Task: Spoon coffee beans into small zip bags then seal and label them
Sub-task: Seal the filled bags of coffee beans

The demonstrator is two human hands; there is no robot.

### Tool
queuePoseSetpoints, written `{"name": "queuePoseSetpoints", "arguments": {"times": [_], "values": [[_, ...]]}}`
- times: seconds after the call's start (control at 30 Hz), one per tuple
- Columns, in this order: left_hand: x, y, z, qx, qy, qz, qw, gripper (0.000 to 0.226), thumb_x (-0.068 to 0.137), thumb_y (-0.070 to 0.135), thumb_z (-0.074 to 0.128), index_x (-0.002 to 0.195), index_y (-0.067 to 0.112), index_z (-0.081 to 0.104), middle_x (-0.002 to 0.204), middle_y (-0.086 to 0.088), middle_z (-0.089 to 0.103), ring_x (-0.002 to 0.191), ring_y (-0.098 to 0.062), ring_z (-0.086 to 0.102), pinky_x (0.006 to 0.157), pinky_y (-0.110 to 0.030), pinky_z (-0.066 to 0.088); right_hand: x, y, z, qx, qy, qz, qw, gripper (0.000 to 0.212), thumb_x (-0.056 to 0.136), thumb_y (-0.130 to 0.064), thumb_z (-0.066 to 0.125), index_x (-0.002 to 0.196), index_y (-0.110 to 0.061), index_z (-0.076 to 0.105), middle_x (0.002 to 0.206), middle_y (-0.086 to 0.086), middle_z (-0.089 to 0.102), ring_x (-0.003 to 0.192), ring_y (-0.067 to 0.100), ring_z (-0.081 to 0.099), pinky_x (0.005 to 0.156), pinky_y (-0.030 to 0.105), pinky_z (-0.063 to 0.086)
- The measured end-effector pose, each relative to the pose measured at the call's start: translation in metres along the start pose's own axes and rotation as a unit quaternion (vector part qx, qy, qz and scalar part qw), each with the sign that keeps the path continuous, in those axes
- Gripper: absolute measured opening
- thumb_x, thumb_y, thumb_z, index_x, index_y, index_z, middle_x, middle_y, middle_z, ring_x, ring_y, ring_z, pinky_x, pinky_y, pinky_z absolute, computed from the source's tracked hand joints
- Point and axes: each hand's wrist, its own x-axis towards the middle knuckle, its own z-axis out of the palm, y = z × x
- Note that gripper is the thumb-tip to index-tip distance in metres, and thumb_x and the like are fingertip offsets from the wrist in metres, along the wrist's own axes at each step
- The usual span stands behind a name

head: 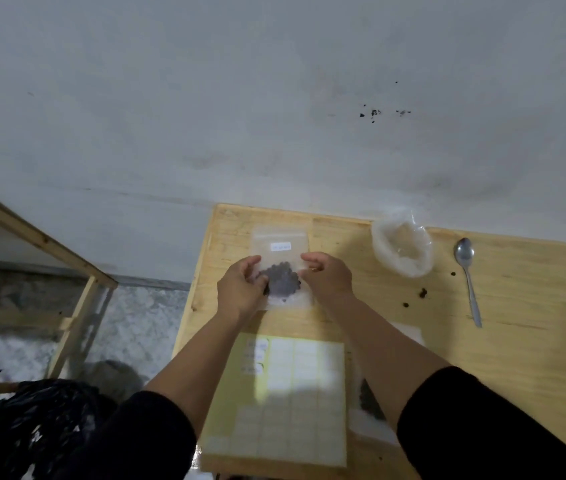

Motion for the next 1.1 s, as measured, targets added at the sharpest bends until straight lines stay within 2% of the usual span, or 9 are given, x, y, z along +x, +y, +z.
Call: {"name": "queuePoseSetpoints", "arguments": {"times": [0.07, 0.2, 0.3, 0.4, 0.5, 0.67, 0.83, 1.0, 1.1], "values": [[0.002, -0.001, 0.002, 0.032, -0.006, -0.003, 0.999, 0.044, 0.088, 0.010, 0.063, 0.131, 0.012, 0.054, 0.133, -0.007, 0.057, 0.121, -0.020, 0.054, 0.101, -0.025, 0.038, 0.003, 0.003, 0.002, -0.045, -0.023, -0.003, 0.999, 0.040, 0.082, -0.009, 0.063, 0.120, -0.018, 0.062, 0.118, 0.002, 0.064, 0.098, 0.011, 0.057, 0.069, 0.006, 0.040], [0.001, -0.003, 0.004, 0.101, -0.007, 0.025, 0.995, 0.046, 0.088, 0.015, 0.063, 0.132, 0.011, 0.052, 0.135, -0.005, 0.054, 0.120, -0.022, 0.053, 0.101, -0.022, 0.035, 0.001, 0.009, 0.002, -0.135, -0.033, -0.047, 0.989, 0.041, 0.084, -0.008, 0.060, 0.124, -0.017, 0.059, 0.119, 0.005, 0.059, 0.095, 0.011, 0.053, 0.074, 0.008, 0.030], [0.001, -0.002, 0.007, 0.161, 0.001, 0.043, 0.986, 0.045, 0.089, 0.022, 0.059, 0.133, 0.012, 0.051, 0.142, -0.006, 0.047, 0.125, -0.024, 0.049, 0.104, -0.025, 0.032, -0.001, 0.013, -0.005, -0.197, -0.029, -0.078, 0.977, 0.041, 0.086, -0.009, 0.054, 0.127, -0.016, 0.057, 0.124, 0.010, 0.056, 0.109, 0.020, 0.053, 0.085, 0.020, 0.034], [-0.005, 0.007, 0.012, 0.166, 0.010, 0.070, 0.984, 0.042, 0.089, 0.019, 0.058, 0.130, 0.010, 0.053, 0.144, -0.010, 0.043, 0.131, -0.023, 0.041, 0.106, -0.025, 0.027, -0.008, 0.016, -0.019, -0.245, -0.028, -0.096, 0.964, 0.040, 0.088, -0.013, 0.051, 0.127, -0.012, 0.055, 0.130, 0.009, 0.053, 0.120, 0.023, 0.048, 0.099, 0.026, 0.034], [-0.017, 0.021, 0.024, 0.161, -0.026, 0.120, 0.979, 0.031, 0.087, 0.016, 0.060, 0.117, 0.013, 0.059, 0.123, -0.004, 0.058, 0.114, -0.019, 0.054, 0.088, -0.015, 0.032, -0.022, 0.023, -0.039, -0.237, 0.001, -0.094, 0.967, 0.036, 0.089, -0.014, 0.052, 0.124, -0.010, 0.057, 0.127, 0.010, 0.055, 0.116, 0.024, 0.051, 0.099, 0.032, 0.038], [-0.045, 0.033, 0.058, 0.189, -0.153, 0.153, 0.958, 0.038, 0.090, 0.019, 0.056, 0.127, 0.012, 0.057, 0.130, -0.005, 0.059, 0.118, -0.019, 0.054, 0.100, -0.023, 0.036, -0.056, 0.048, -0.071, -0.217, 0.090, -0.064, 0.970, 0.032, 0.088, -0.012, 0.054, 0.118, -0.008, 0.061, 0.121, 0.010, 0.059, 0.110, 0.024, 0.055, 0.094, 0.030, 0.042], [-0.081, 0.022, 0.090, 0.229, -0.211, 0.156, 0.937, 0.048, 0.090, 0.027, 0.055, 0.134, 0.010, 0.048, 0.128, -0.009, 0.059, 0.118, -0.025, 0.054, 0.098, -0.029, 0.038, -0.100, 0.086, -0.092, -0.206, 0.199, 0.002, 0.958, 0.029, 0.085, -0.012, 0.056, 0.114, -0.008, 0.062, 0.119, 0.010, 0.055, 0.113, 0.025, 0.051, 0.092, 0.032, 0.042], [-0.103, 0.016, 0.106, 0.214, -0.231, 0.145, 0.938, 0.021, 0.087, 0.020, 0.055, 0.104, 0.009, 0.060, 0.097, -0.009, 0.064, 0.092, -0.026, 0.059, 0.073, -0.025, 0.039, -0.127, 0.117, -0.099, -0.182, 0.211, 0.052, 0.959, 0.031, 0.086, -0.015, 0.059, 0.117, -0.012, 0.060, 0.119, 0.009, 0.056, 0.109, 0.024, 0.054, 0.092, 0.033, 0.045], [-0.109, 0.015, 0.110, 0.209, -0.222, 0.162, 0.938, 0.025, 0.087, 0.018, 0.055, 0.110, 0.009, 0.060, 0.101, -0.010, 0.065, 0.096, -0.027, 0.059, 0.079, -0.027, 0.042, -0.132, 0.123, -0.100, -0.163, 0.198, 0.061, 0.965, 0.033, 0.086, -0.016, 0.060, 0.119, -0.013, 0.060, 0.115, 0.009, 0.060, 0.102, 0.021, 0.058, 0.085, 0.026, 0.044]]}}
